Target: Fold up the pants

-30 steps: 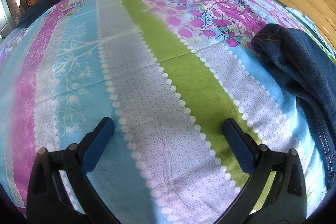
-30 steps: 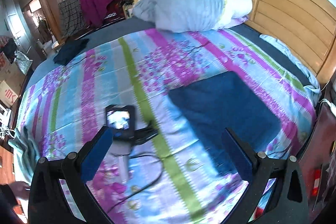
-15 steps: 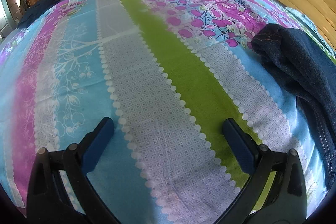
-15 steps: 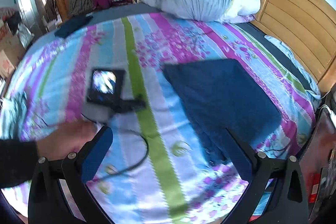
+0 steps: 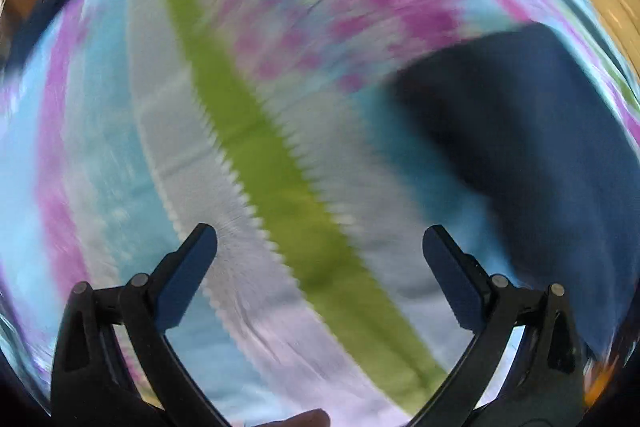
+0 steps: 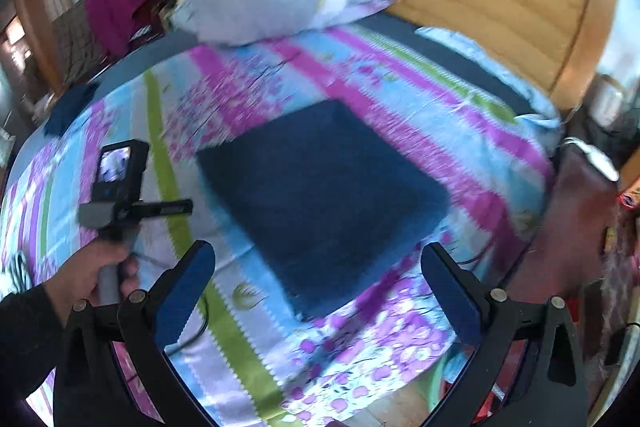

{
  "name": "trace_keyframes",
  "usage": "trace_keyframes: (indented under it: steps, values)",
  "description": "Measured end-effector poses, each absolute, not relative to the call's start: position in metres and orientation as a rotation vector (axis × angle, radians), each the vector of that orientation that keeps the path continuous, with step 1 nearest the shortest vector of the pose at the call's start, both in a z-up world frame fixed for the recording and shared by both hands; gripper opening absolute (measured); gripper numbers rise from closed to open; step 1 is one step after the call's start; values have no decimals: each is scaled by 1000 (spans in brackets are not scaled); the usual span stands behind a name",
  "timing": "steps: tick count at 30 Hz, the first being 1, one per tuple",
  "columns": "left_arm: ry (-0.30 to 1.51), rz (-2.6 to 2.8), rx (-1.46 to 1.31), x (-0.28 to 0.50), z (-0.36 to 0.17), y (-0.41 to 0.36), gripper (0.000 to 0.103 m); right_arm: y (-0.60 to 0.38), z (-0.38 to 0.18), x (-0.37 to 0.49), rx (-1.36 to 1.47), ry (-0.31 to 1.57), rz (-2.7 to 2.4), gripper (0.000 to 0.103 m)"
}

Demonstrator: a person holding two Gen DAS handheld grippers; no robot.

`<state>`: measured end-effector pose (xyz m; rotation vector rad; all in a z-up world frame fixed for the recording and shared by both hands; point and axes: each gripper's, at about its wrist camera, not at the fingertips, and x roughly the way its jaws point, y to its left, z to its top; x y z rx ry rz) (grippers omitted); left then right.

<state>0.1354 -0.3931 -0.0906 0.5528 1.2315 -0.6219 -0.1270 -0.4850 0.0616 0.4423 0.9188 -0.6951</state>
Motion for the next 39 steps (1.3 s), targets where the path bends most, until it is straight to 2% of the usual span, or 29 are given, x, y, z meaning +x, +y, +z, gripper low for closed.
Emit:
trace_keyframes:
  steps: [2, 6, 8, 11, 17, 21, 23, 39]
  values:
    - [1167, -688, 609, 111, -42, -408, 102, -492, 81, -133, 471, 901, -721, 103]
    - [1020, -812, 629, 62, 96, -425, 103, -499, 138, -145, 472, 857, -828, 103]
    - [934, -826, 652, 39, 148, -425, 103, -503, 163, -154, 523, 831, -889, 103]
    - [936, -866, 710, 15, 188, -419, 103, -507, 192, -174, 651, 772, -946, 103]
    - [917, -780, 941, -21, 186, -416, 103, -490, 219, -180, 649, 792, -993, 103]
    - [962, -809, 891, -20, 187, -401, 102, -475, 226, -173, 618, 821, -1025, 103]
    - [978, -803, 880, -17, 189, -398, 98, -470, 226, -169, 644, 826, -1006, 103]
    - [936, -882, 923, -40, 190, -422, 98, -476, 208, -168, 684, 862, -984, 103]
